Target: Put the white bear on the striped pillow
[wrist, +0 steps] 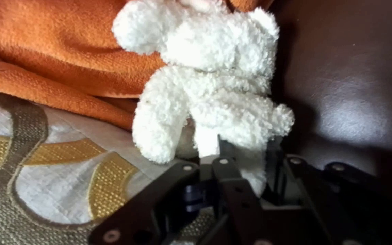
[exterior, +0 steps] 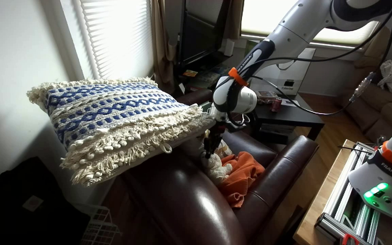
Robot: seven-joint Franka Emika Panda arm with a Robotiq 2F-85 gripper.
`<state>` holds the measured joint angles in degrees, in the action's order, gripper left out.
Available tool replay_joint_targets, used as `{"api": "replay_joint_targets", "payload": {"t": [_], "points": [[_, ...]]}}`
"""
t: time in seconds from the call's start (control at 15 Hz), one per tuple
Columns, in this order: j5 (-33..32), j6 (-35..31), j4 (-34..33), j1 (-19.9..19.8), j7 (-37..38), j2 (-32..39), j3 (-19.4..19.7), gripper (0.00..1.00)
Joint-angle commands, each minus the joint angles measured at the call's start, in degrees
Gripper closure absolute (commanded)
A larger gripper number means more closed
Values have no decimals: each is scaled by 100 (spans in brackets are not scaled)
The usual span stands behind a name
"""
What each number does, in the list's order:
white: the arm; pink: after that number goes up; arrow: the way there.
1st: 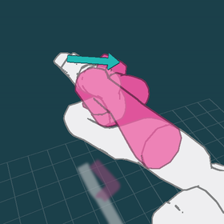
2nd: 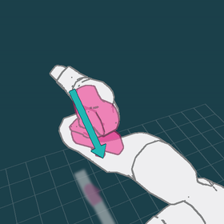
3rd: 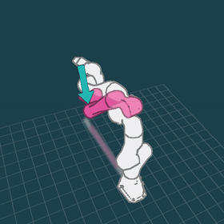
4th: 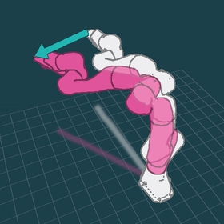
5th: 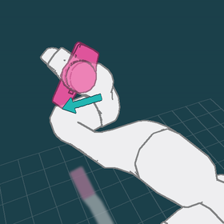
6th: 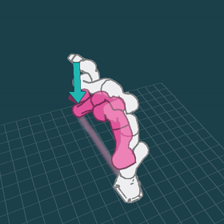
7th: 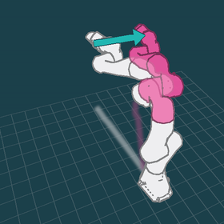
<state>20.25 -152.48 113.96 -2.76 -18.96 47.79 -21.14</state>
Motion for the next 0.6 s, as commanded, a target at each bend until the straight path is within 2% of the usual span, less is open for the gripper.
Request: {"api": "replay_joint_targets", "payload": {"t": [0.0, 0.13, 0.33, 0.53], "points": [[176, -56, 435, -312, 98, -215, -247, 99], [700, -764, 1301, -416, 494, -705, -433, 96], [1284, -1992, 2182, -616, 889, -1198, -923, 99], [1541, -3062, 3171, -775, 1735, -1962, -1421, 97]]}}
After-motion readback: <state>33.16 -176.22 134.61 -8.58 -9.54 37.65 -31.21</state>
